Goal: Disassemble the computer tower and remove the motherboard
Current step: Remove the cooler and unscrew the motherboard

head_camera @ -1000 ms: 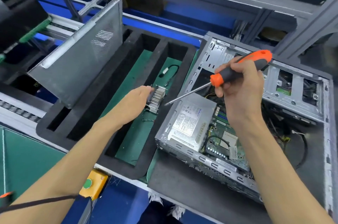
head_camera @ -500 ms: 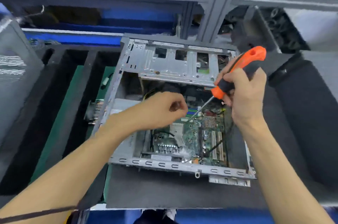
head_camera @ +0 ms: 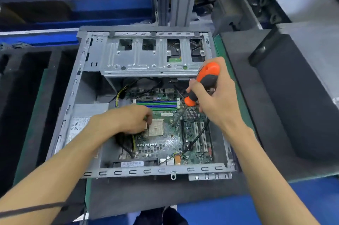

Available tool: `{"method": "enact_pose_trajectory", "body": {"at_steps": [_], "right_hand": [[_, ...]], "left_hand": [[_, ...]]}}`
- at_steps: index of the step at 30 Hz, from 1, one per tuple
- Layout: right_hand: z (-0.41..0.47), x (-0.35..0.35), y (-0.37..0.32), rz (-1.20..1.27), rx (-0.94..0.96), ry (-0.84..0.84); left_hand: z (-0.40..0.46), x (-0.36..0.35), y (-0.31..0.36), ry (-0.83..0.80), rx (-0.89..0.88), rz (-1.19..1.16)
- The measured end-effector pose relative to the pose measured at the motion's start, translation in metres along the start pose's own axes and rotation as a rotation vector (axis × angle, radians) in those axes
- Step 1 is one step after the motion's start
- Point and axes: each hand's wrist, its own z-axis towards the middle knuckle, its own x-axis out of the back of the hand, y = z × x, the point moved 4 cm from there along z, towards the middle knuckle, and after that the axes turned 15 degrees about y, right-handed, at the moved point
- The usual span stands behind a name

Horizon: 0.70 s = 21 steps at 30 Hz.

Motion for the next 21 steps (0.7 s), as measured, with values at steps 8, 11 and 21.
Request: {"method": "enact_pose_trajectory", "body": {"at_steps": [8,11,21], "right_hand": [[0.006,0.013,0.002,0.131,0.008,0.242],[0.005,0.017,-0.004,0.185,0.057,0.265],[0.002,0.038,-0.044,0.137,0.17,0.01]], "left_hand": [[-0.002,-0.026,0.069,-0.235,-0.216,-0.257],[-0.002,-0.035,0.082,-0.336,-0.268,-0.295],[0.011,-0.024,0.037,-0.095,-0.106,-0.129]]}}
